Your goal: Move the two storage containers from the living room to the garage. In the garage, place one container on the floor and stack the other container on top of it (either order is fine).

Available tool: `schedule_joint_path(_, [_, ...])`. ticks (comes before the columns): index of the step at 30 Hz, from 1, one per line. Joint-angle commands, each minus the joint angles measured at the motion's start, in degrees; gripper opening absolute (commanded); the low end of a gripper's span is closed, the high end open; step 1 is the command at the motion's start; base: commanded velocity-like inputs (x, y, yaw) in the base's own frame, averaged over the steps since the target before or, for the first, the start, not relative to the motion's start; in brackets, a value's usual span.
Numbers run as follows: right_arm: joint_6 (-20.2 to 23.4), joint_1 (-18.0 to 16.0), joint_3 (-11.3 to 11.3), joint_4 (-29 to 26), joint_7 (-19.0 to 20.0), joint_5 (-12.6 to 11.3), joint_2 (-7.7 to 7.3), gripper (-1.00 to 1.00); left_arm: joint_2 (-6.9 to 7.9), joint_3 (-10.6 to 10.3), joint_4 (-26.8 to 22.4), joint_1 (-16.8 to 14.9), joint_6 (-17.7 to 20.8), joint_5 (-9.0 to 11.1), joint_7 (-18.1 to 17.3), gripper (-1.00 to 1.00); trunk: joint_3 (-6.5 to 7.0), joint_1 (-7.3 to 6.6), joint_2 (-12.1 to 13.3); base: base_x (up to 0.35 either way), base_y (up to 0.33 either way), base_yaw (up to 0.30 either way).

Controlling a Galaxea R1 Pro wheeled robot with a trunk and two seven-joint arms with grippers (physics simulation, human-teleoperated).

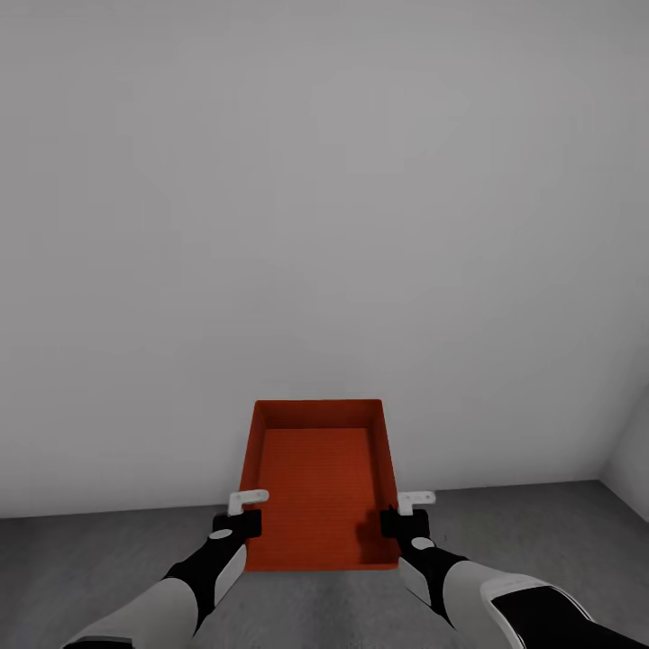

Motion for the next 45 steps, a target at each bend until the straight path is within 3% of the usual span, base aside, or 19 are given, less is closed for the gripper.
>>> schedule_joint_path(1, [-0.1, -0.1, -2.3, -2.8, 0.7, 1.8, 0.06, -1.0, 0.77, 0.1, 0.1, 0.0, -0.1, 0.3, 0.5, -1.0, -0.2, 0.02, -0.1, 0.0, 0.0, 0.0])
schedule_joint_path(45, [0.0, -0.1, -2.3, -2.8, 0.7, 1.8, 0.1, -1.0, 0.78, 0.0, 0.2, 0.0, -0.1, 0.4, 0.5, -1.0, -4.06, 0.02, -0.1, 0.0, 0.0, 0.039])
